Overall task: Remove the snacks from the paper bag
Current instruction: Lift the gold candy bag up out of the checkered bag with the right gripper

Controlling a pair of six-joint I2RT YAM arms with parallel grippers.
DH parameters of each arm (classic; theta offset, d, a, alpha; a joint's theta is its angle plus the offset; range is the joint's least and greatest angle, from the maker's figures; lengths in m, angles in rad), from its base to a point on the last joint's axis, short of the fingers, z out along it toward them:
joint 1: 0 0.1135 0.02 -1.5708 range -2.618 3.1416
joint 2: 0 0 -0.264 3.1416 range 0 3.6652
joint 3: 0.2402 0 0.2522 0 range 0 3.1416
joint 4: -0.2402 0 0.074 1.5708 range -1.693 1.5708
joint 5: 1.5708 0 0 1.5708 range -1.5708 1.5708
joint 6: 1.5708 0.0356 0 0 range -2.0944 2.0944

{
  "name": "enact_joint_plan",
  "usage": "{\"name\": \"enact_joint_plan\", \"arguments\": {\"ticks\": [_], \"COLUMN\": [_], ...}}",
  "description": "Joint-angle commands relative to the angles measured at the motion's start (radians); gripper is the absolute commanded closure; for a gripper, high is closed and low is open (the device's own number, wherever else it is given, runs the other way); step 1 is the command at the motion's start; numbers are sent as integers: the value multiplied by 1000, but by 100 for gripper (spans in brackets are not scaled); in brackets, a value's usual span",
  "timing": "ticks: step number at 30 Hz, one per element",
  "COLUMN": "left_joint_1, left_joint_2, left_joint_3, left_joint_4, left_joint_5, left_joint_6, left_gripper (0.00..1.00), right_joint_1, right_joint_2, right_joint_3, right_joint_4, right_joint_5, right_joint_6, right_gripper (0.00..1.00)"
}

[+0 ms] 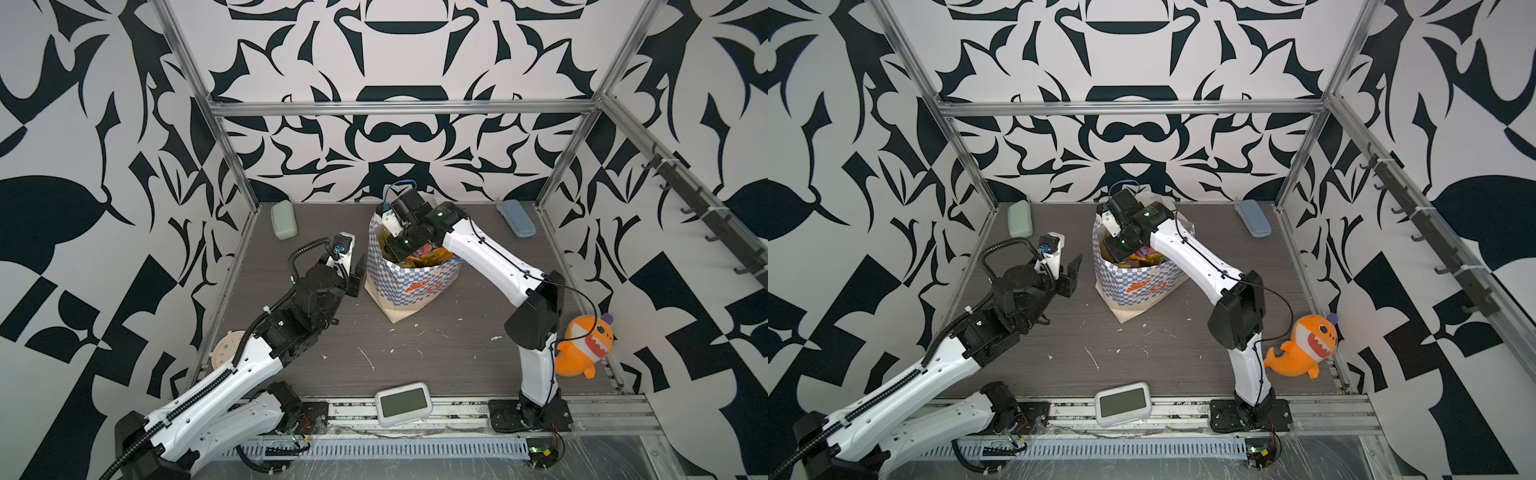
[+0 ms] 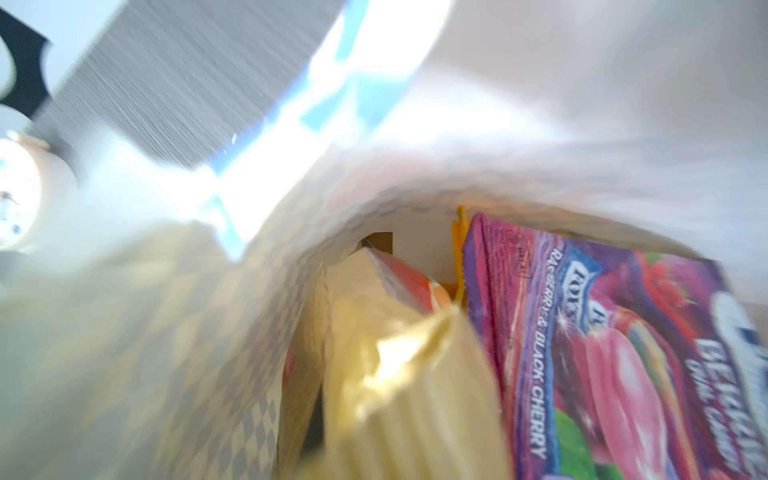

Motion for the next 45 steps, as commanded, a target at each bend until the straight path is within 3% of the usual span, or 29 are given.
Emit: {"name": "enact_joint_plan", "arguments": {"ticks": [1, 10, 24, 35, 45], "left_joint_1": [2, 2, 3, 2, 2], "left_joint_2": [-18, -8, -7, 11, 8], "left_joint_3": [1, 1, -5, 22, 31], "left_joint_4": [21, 24, 33, 27, 29], "left_joint_5": [-11, -7, -3, 32, 55], "left_joint_6": [-6, -6, 0, 5, -20], "left_gripper": [42, 42, 42, 41, 41], "right_joint_1": [-20, -26, -27, -46, -120], "right_joint_2": [-125, -122, -7, -65, -108], "right_joint_3": [28, 146, 594, 656, 710], "right_joint_4": [130, 92, -143, -135, -52], "right_joint_5": [-62, -96, -14, 54, 49], "right_joint_6": [29, 35, -5, -31, -42], "right_gripper": [100, 100, 100, 100, 100]}}
